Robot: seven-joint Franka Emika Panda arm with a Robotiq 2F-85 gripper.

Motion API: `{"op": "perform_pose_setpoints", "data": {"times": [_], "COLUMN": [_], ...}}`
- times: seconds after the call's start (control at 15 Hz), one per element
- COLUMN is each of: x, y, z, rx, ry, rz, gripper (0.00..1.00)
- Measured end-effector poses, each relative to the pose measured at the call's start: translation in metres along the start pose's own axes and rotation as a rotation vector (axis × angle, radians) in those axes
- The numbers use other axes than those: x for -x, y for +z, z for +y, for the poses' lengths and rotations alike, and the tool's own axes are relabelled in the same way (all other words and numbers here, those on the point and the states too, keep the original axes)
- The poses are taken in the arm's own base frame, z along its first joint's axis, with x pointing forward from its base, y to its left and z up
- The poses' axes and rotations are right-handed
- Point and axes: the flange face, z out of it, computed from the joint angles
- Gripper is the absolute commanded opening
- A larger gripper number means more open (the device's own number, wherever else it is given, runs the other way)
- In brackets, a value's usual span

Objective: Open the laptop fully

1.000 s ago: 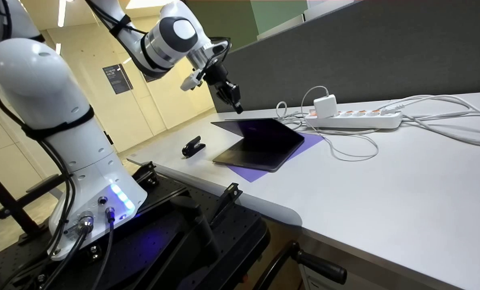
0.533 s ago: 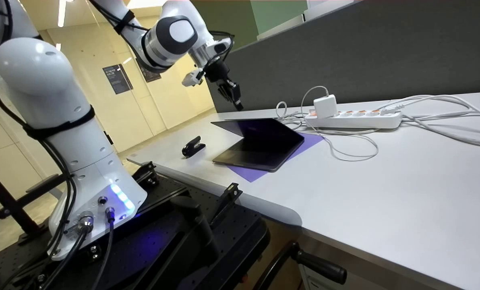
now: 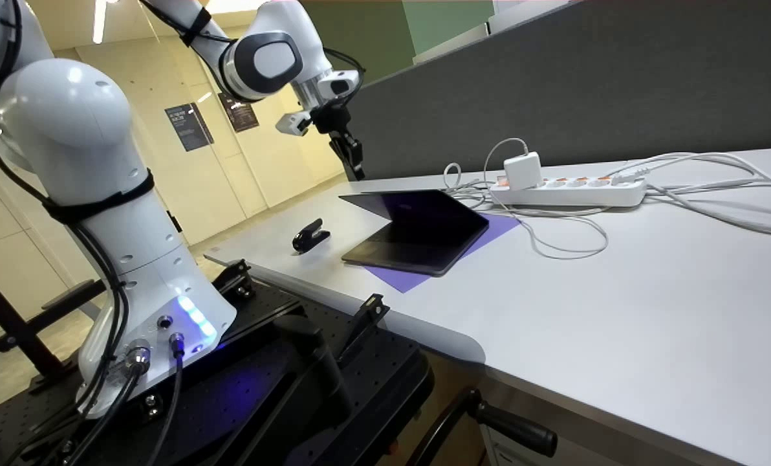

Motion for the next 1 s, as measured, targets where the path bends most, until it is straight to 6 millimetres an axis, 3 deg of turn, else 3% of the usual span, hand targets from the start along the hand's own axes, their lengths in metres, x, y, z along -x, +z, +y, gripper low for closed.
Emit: {"op": "perform_pose_setpoints", "data": {"times": [0.67, 1.0], "x": [0.017, 0.026], "y": [0.022, 0.04], "z": [-0.005, 0.003], "rx": [-0.022, -0.015], "ry": [0.039, 0.075], "rz": [-0.095, -0.16], "gripper": [0.0, 0.0]}}
